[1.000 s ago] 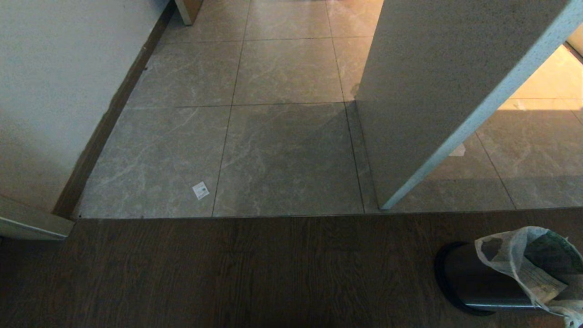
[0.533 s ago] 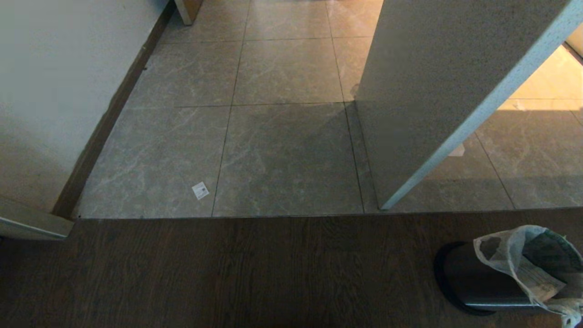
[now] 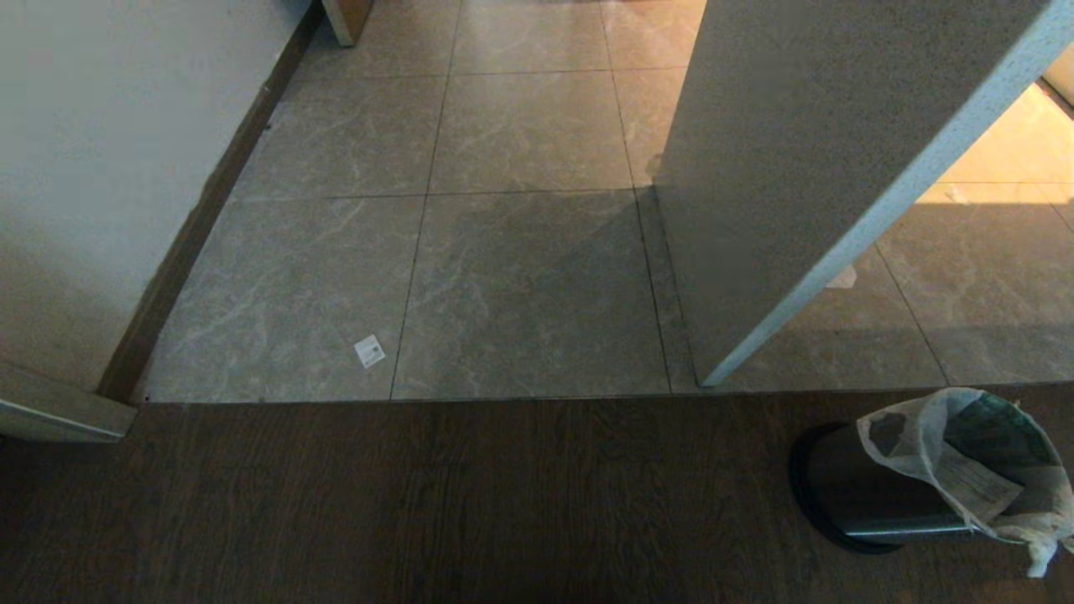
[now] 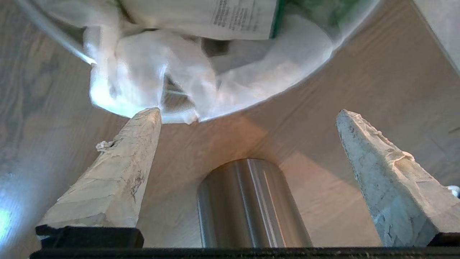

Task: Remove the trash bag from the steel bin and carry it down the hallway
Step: Pick up the trash bag

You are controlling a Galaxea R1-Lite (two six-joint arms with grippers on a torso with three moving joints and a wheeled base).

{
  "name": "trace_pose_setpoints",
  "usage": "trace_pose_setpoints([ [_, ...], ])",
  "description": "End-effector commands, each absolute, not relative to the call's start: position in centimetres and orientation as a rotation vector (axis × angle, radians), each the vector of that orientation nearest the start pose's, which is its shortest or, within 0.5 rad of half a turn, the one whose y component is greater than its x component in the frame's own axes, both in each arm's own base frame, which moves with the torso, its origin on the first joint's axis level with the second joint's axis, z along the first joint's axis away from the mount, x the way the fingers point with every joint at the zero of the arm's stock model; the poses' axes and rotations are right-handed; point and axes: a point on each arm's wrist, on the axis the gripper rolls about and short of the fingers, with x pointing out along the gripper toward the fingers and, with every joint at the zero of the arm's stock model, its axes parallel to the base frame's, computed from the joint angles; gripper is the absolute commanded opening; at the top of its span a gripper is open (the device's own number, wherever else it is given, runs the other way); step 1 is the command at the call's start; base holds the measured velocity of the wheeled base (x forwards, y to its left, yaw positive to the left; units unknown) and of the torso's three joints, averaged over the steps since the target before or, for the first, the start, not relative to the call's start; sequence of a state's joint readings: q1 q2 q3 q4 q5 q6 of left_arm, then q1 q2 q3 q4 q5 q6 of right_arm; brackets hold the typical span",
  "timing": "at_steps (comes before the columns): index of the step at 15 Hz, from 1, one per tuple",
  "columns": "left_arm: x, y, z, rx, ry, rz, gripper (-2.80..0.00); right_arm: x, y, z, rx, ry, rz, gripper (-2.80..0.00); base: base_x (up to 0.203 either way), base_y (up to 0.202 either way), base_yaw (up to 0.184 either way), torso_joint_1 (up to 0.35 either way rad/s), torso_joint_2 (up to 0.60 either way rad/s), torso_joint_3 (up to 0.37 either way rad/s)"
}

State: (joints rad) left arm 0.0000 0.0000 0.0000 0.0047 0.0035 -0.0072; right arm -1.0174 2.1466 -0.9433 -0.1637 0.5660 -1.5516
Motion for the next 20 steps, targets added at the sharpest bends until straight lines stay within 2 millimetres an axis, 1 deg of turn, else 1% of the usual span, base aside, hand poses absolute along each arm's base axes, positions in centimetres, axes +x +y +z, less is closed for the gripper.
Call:
trace_pose_setpoints([
  [1,-2.3,0.0,7.5,-0.008,0.005,0.003,-2.80,19.0,-28.5,3.0,-0.715,0.820,0.233,0.00,0.000,0.000,0.000,0.000,0.00,0.000],
  [5,-2.3,0.0,7.5,-0.008,0.005,0.005,-2.80,19.1,-28.5,2.7,-0.702,0.810,0.235,0.00,0.000,0.000,0.000,0.000,0.00,0.000],
  [10,-2.3,0.0,7.5,-0.008,0.005,0.003,-2.80,19.9,-28.6,3.2,-0.721,0.792,0.238,0.00,0.000,0.000,0.000,0.000,0.00,0.000],
  [12,-2.3,0.0,7.5,-0.008,0.005,0.003,-2.80,20.8,-28.2,3.5,-0.682,0.714,0.263,0.00,0.000,0.000,0.000,0.000,0.00,0.000],
  [15,-2.3,0.0,7.5,-0.008,0.005,0.005,-2.80,21.2,-27.9,2.8,-0.666,0.713,0.287,0.00,0.000,0.000,0.000,0.000,0.00,0.000],
  [18,-2.3,0.0,7.5,-0.008,0.005,0.005,-2.80,21.5,-28.0,2.7,-0.684,0.710,0.292,0.00,0.000,0.000,0.000,0.000,0.00,0.000],
  [20,-2.3,0.0,7.5,-0.008,0.005,0.004,-2.80,21.7,-28.1,2.3,-0.677,0.711,0.300,0.00,0.000,0.000,0.000,0.000,0.00,0.000],
])
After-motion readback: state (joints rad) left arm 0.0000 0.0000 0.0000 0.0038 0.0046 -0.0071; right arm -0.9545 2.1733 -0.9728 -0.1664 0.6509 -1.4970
